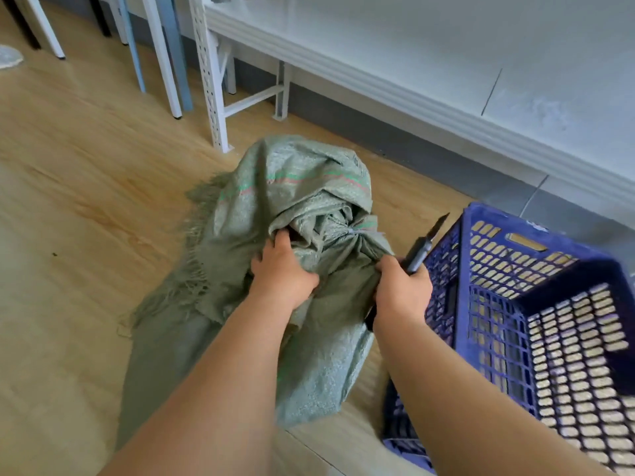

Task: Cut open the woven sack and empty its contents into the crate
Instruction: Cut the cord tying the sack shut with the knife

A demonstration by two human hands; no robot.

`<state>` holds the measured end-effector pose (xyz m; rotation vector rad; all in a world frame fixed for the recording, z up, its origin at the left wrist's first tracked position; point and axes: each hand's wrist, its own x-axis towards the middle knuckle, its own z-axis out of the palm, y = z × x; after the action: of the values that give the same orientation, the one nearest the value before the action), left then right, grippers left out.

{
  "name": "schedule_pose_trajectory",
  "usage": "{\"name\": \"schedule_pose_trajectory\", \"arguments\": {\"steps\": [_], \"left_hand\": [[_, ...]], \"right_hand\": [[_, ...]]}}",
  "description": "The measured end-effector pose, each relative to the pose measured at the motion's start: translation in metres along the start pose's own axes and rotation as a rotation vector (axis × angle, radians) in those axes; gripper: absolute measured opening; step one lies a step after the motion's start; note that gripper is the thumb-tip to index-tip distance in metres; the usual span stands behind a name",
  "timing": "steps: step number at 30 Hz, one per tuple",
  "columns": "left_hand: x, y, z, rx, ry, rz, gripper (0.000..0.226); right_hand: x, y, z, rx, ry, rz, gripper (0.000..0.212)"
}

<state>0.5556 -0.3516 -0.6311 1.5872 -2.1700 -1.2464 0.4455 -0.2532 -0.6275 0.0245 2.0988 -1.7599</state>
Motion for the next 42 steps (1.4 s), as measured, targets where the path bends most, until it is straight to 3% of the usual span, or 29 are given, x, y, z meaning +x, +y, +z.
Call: {"name": "schedule_pose_trajectory", "arguments": {"steps": [5,8,10,12,13,14,16,19,22,26,29,32,35,38,42], "left_hand": [[0.002,0.018,0.023,-0.193,0.027,0.207,0.077],[0.0,0.036,0.023,0.032,0.169,0.094,0.071],[-0.012,0.06,0.016,0.107,0.384,0.086,0.063],[-0.029,0.088,0.01,-0.087,0.636,0.386,0.051],[-0.037,0.1,0.009,-0.161,0.658,0.537,0.043],[-0.043,0.11,0.009,-0.172,0.587,0.621,0.033],[-0.049,0.115,0.021,-0.1,0.333,0.533,0.018],[-0.044,0.095,0.043,0.036,0.094,0.209,0.047],[-0.035,0.083,0.047,-0.034,0.104,0.088,0.058],[-0.027,0.073,0.046,-0.071,0.195,0.083,0.034],[-0.019,0.065,0.035,-0.166,0.25,0.113,0.03],[-0.014,0.066,0.008,-0.431,0.277,0.167,0.031],[-0.021,0.069,-0.014,-0.653,0.213,0.214,0.034],[-0.03,0.074,-0.022,-0.709,0.069,0.255,0.036],[-0.039,0.067,-0.016,-0.518,-0.042,0.176,0.036]], "right_hand": [[-0.002,-0.035,-0.039,-0.042,-0.036,-0.137,0.011],[0.002,-0.051,-0.049,-0.25,-0.191,-0.195,0.011],[0.005,-0.054,-0.053,-0.221,-0.268,-0.159,0.013],[0.008,-0.054,-0.056,-0.088,-0.305,-0.079,0.014],[0.009,-0.052,-0.058,-0.045,-0.318,-0.041,0.011],[0.009,-0.05,-0.059,-0.006,-0.329,0.0,0.007],[0.009,-0.044,-0.061,0.083,-0.34,0.078,0.006],[0.005,-0.033,-0.063,0.14,-0.394,0.125,0.01],[-0.007,-0.021,-0.064,0.145,-0.496,0.159,0.006],[-0.02,-0.023,-0.07,0.08,-0.608,0.148,0.007],[-0.023,-0.04,-0.073,-0.154,-0.541,-0.079,0.01],[-0.018,-0.069,-0.07,-0.195,-0.43,-0.332,0.015],[-0.012,-0.101,-0.056,-0.086,-0.509,-0.459,0.02],[-0.001,-0.116,-0.031,-0.18,-0.609,-0.551,0.024],[0.022,-0.104,-0.003,-0.429,-0.646,-0.366,0.025]]}}
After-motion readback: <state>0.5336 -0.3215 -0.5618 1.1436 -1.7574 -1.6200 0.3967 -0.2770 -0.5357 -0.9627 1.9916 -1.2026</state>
